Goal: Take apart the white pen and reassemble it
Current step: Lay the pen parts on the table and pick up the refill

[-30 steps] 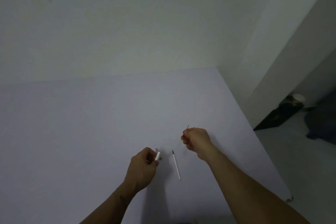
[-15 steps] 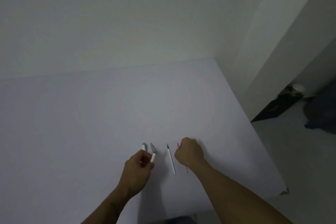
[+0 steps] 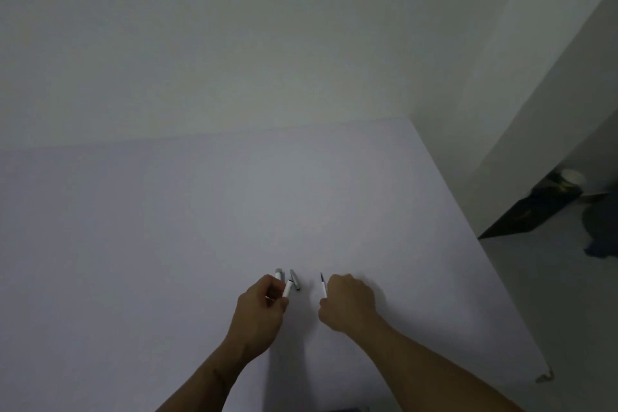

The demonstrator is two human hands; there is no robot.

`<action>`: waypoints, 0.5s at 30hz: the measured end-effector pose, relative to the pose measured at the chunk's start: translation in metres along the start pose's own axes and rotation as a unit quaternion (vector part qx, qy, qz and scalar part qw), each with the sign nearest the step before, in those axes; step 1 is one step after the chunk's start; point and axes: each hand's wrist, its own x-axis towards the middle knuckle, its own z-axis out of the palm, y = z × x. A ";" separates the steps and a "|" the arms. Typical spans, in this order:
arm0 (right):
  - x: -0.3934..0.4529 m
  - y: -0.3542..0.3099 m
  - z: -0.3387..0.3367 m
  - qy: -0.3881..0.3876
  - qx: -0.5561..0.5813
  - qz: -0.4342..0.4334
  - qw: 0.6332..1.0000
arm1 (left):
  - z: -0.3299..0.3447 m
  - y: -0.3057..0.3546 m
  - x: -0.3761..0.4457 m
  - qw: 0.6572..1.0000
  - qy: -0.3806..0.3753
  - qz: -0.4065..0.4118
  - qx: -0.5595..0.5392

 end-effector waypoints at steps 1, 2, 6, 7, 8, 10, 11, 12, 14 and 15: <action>0.000 -0.002 -0.001 -0.008 -0.007 0.005 1.000 | -0.001 0.000 0.000 1.000 0.001 -0.001 -0.001; 0.000 -0.002 -0.002 -0.015 -0.008 0.008 1.000 | -0.003 0.000 -0.001 1.000 0.002 -0.003 -0.004; 0.003 -0.002 -0.008 -0.021 0.016 0.019 0.999 | -0.006 -0.001 -0.004 1.000 0.004 -0.009 -0.005; 0.003 -0.001 -0.010 -0.019 0.020 0.024 0.999 | -0.007 -0.001 -0.005 1.000 0.006 -0.010 -0.006; 0.004 -0.001 -0.012 -0.017 0.021 0.028 0.999 | -0.008 -0.001 -0.005 1.000 0.007 -0.011 -0.009; 0.004 -0.001 -0.013 -0.017 0.017 0.027 0.999 | -0.010 -0.001 -0.006 1.000 0.005 -0.007 -0.011; 0.004 -0.001 -0.012 -0.017 0.014 0.023 0.999 | -0.010 -0.001 -0.006 1.000 0.003 -0.004 -0.009; 0.003 -0.001 -0.010 -0.014 0.009 0.020 1.000 | -0.010 0.000 -0.007 1.000 0.002 -0.001 -0.008; 0.000 -0.003 -0.006 0.000 0.001 0.018 1.000 | -0.009 0.000 -0.007 1.000 0.001 0.005 -0.009; 0.000 -0.004 -0.004 0.013 0.007 0.015 1.000 | -0.009 0.000 -0.007 1.000 0.002 0.006 -0.009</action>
